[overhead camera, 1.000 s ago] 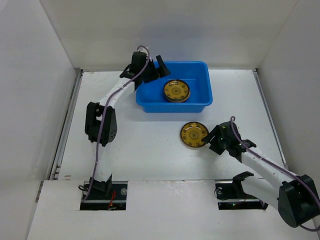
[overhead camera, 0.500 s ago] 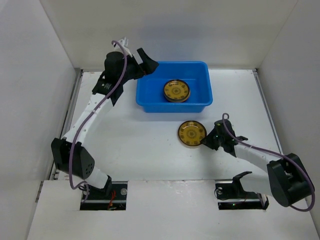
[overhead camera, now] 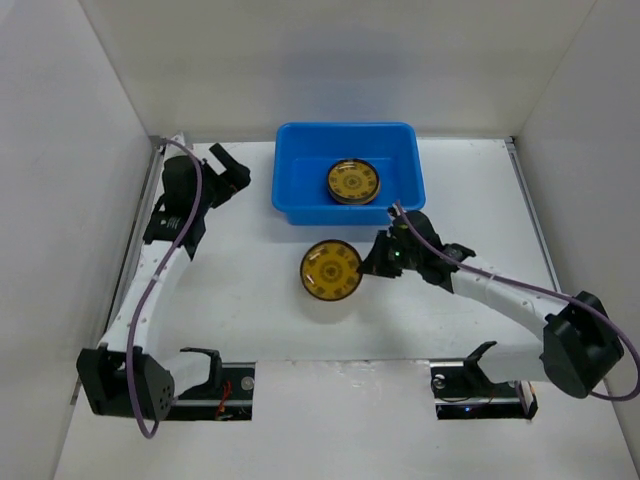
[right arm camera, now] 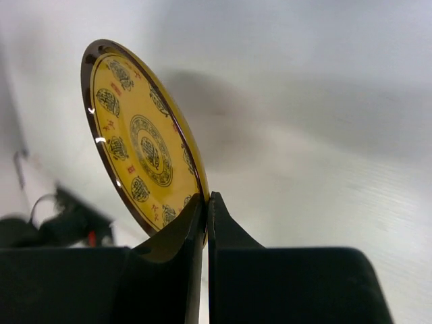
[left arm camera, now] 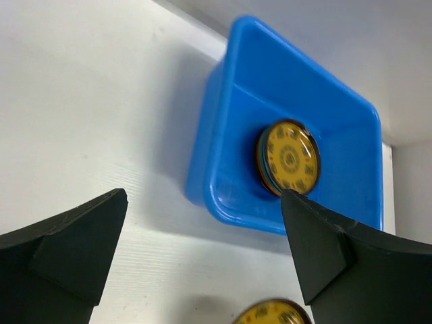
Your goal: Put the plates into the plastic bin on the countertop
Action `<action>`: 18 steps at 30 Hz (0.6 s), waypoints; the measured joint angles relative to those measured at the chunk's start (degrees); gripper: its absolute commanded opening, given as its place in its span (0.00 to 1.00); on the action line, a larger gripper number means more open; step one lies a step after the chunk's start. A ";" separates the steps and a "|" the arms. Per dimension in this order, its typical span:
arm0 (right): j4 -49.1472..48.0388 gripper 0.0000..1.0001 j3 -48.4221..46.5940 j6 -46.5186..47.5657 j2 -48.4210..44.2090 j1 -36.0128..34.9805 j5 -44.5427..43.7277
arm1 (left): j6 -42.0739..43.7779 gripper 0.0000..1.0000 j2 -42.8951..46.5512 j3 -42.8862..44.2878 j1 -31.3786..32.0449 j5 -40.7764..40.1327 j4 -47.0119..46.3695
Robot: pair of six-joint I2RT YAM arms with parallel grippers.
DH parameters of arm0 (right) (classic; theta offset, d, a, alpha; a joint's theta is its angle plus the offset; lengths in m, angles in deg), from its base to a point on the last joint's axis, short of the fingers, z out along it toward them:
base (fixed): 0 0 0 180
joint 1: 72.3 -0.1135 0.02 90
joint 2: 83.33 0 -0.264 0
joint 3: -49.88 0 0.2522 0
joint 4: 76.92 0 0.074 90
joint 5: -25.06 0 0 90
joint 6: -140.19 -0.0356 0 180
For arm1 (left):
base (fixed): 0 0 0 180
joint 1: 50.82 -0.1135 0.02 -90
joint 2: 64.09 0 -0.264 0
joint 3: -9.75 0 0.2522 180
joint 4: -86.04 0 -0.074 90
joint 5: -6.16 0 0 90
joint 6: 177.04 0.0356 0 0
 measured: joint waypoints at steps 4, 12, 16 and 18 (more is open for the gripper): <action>2.14 0.01 -13.68 4.26 3.02 -2.01 3.06 | -0.22 1.00 5.20 -1.81 -1.66 -3.76 1.88; 2.67 0.01 -40.11 7.76 16.02 7.30 3.89 | -0.50 1.00 10.01 -7.26 -2.54 -6.16 6.36; 3.67 0.01 -48.43 8.70 25.33 13.31 0.07 | -0.59 1.00 11.98 -10.19 -2.78 -6.23 8.66; 4.90 0.01 -50.99 9.05 29.88 15.69 -1.75 | -0.59 1.00 13.22 -11.17 -2.99 -6.29 9.57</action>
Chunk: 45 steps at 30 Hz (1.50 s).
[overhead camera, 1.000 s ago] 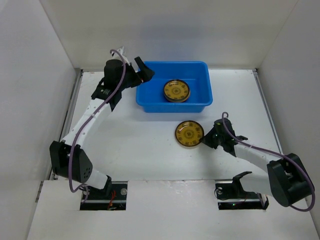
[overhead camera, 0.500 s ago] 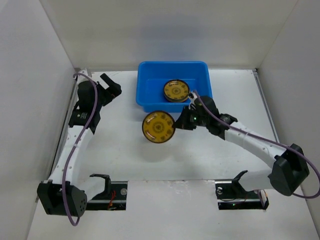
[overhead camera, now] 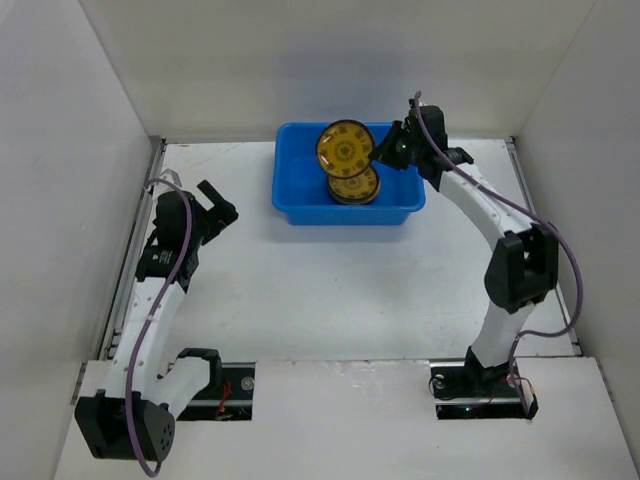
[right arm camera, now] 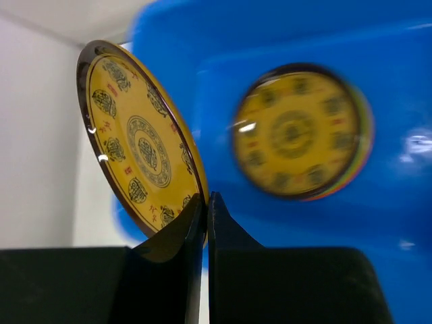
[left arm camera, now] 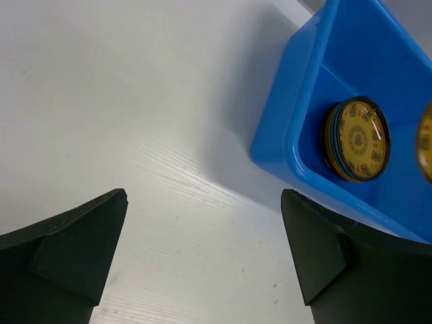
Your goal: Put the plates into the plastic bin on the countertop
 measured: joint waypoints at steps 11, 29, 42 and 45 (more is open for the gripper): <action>5.62 0.12 -3.32 0.50 15.63 3.96 -4.39 | 0.07 1.00 5.84 -2.71 -2.56 -0.04 2.51; 6.71 1.00 -2.71 10.91 -5.20 -3.17 -12.90 | 0.13 1.00 3.85 -3.56 -3.15 -0.09 3.93; -3.06 1.00 40.81 22.23 -45.51 -3.98 -48.17 | 1.73 1.00 -2.69 -4.79 1.79 -9.42 5.95; 1.07 1.00 49.55 19.91 -52.89 -4.70 -53.70 | 1.49 1.00 -0.96 -7.43 3.91 -13.88 6.36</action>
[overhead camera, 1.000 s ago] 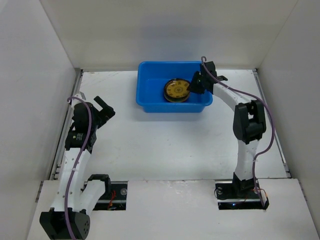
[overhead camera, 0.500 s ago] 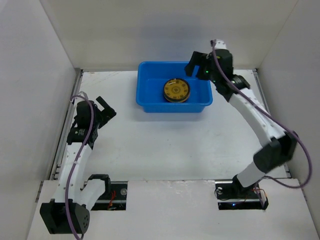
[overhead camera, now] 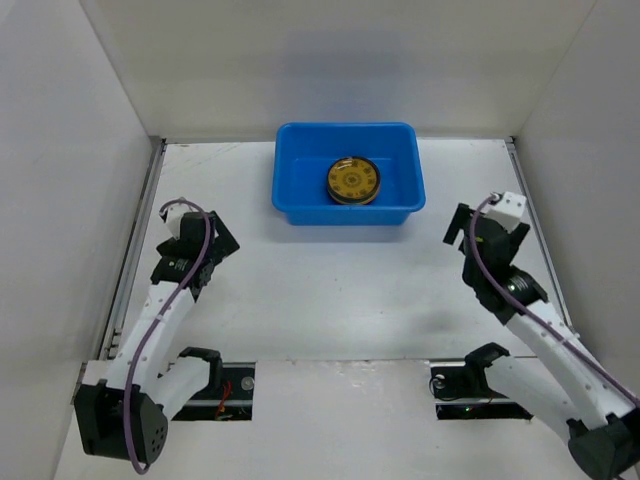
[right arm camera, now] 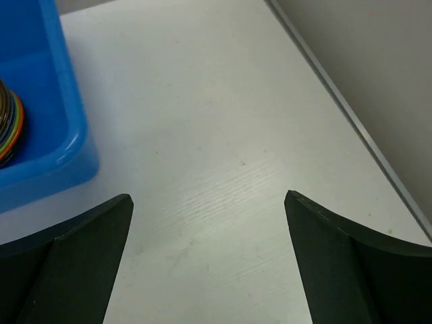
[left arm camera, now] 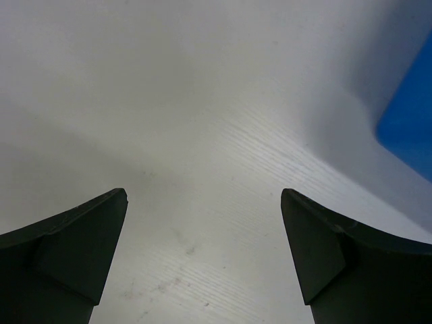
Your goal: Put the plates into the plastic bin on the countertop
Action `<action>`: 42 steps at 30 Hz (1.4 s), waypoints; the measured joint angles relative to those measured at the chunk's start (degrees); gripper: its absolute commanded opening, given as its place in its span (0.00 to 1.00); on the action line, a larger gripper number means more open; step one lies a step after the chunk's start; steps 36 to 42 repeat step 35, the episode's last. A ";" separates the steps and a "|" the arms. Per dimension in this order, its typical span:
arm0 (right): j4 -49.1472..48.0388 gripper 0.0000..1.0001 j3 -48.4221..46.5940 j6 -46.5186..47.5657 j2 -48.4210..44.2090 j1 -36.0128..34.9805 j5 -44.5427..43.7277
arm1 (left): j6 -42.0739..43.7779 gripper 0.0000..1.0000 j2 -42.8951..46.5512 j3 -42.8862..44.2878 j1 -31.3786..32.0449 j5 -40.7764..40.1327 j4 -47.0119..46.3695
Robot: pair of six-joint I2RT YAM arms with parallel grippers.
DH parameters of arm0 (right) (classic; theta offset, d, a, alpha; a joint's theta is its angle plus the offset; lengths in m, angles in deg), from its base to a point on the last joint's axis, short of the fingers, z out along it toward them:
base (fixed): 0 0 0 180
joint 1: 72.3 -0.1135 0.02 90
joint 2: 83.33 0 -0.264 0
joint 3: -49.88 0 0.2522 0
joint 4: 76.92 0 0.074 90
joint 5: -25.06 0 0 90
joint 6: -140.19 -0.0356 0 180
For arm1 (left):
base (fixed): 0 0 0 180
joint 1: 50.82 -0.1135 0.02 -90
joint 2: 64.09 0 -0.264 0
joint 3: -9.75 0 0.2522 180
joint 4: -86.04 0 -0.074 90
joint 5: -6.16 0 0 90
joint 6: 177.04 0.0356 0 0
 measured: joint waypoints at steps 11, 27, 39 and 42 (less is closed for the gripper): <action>7.78 1.00 7.48 -9.46 -21.14 -0.37 -6.69 | -2.38 1.00 17.75 -7.82 4.13 -15.13 3.37; 8.70 1.00 10.25 -10.23 -23.80 -1.22 -6.58 | -2.54 1.00 29.03 -10.25 6.84 -19.91 4.02; 8.70 1.00 10.29 -10.23 -23.74 -1.49 -6.21 | -2.49 1.00 28.79 -10.25 7.63 -20.72 4.07; 8.70 1.00 10.29 -10.23 -23.74 -1.49 -6.21 | -2.49 1.00 28.79 -10.25 7.63 -20.72 4.07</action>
